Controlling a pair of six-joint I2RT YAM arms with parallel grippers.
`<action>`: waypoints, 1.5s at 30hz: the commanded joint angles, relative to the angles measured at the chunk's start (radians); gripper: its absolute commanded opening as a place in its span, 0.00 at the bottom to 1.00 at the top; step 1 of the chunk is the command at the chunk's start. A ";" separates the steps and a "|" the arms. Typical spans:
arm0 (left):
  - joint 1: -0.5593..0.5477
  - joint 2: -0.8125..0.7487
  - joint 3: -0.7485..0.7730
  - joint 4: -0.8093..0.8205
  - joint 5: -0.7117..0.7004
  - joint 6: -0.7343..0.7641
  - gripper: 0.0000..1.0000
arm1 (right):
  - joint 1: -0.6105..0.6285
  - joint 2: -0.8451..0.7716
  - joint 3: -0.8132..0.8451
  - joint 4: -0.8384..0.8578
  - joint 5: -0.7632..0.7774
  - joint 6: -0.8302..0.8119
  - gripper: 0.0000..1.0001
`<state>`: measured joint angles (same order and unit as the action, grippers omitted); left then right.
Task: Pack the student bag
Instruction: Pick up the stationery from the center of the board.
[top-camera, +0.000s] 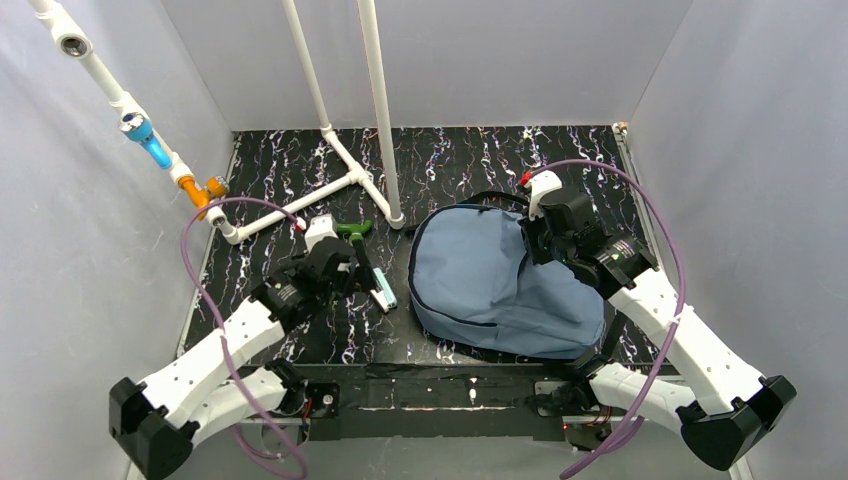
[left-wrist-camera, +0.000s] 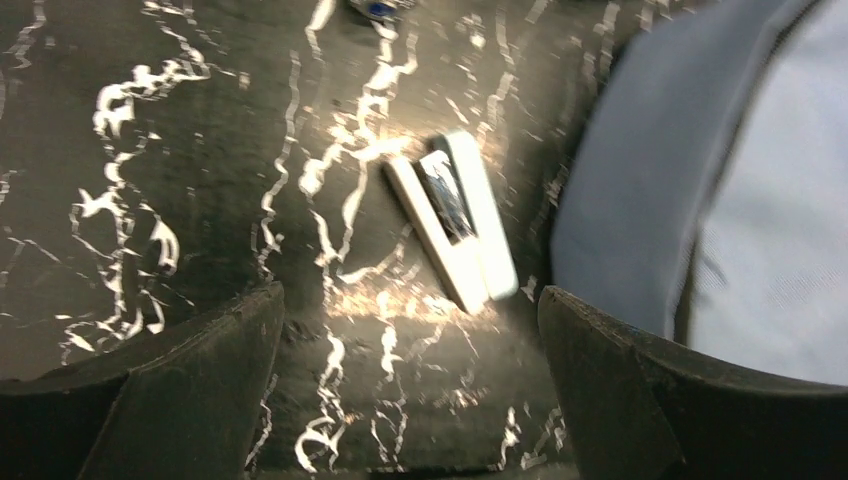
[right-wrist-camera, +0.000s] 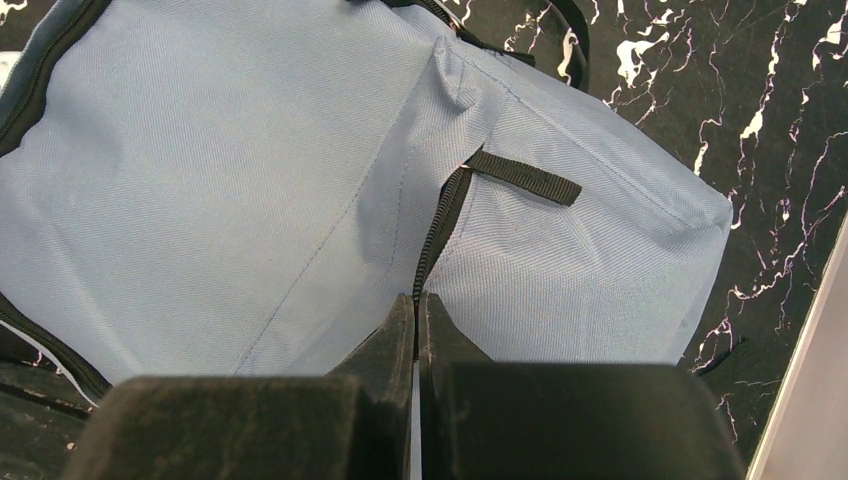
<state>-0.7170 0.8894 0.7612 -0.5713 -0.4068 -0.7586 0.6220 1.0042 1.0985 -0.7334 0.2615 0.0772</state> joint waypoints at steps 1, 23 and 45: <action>0.126 0.078 0.004 0.099 0.037 0.049 0.98 | -0.001 -0.017 0.066 0.069 -0.026 -0.009 0.01; 0.151 0.647 0.156 0.101 0.200 -0.160 0.98 | -0.001 -0.009 0.055 0.086 -0.029 -0.028 0.01; 0.149 0.483 0.178 -0.045 0.111 -0.133 0.14 | -0.001 -0.028 0.060 0.088 -0.032 -0.025 0.01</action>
<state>-0.5655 1.5467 0.9375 -0.5430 -0.2733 -0.9401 0.6212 1.0069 1.1000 -0.7319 0.2470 0.0628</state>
